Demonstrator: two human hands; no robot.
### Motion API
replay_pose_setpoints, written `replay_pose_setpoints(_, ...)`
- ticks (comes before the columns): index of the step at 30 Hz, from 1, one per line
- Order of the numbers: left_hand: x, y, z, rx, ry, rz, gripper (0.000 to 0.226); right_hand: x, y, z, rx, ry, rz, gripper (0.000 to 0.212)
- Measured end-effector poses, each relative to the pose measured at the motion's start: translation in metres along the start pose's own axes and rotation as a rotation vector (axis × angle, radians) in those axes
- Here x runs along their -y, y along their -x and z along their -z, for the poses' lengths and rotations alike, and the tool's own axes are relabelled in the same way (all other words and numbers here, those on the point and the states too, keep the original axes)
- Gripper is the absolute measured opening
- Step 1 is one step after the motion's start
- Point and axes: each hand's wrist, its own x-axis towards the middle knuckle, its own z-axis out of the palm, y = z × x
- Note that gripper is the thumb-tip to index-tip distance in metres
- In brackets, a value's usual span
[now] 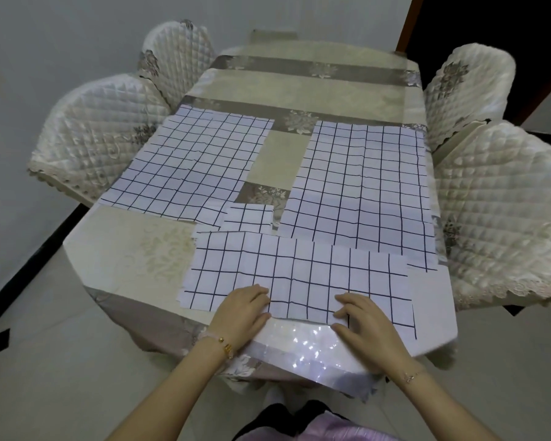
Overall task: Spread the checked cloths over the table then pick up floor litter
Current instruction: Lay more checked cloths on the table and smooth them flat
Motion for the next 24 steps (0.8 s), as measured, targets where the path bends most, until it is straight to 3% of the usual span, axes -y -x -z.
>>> replay_pose_setpoints(5,-0.008,-0.006,-0.003,0.059,0.050,0.042,0.035,-0.003,0.005,0.005,0.000,-0.054,-0.059,0.011)
replay_pose_setpoints(10,-0.032,-0.017,-0.010,0.042,-0.015,-0.151,0.032,-0.004,0.008,0.006,0.008,-0.067,-0.053,0.016)
replay_pose_setpoints(17,-0.021,-0.018,-0.017,-0.003,-0.057,-0.227,0.028,-0.002,0.008,0.010,0.028,-0.116,-0.097,0.029)
replay_pose_setpoints(21,-0.017,-0.025,-0.012,0.166,0.080,-0.067,0.022,0.004,0.010,0.012,-0.033,-0.179,-0.160,0.027)
replay_pose_setpoints(24,-0.019,-0.032,-0.008,0.158,0.197,0.099,0.025,0.017,0.010,0.015,-0.194,-0.211,-0.177,0.017)
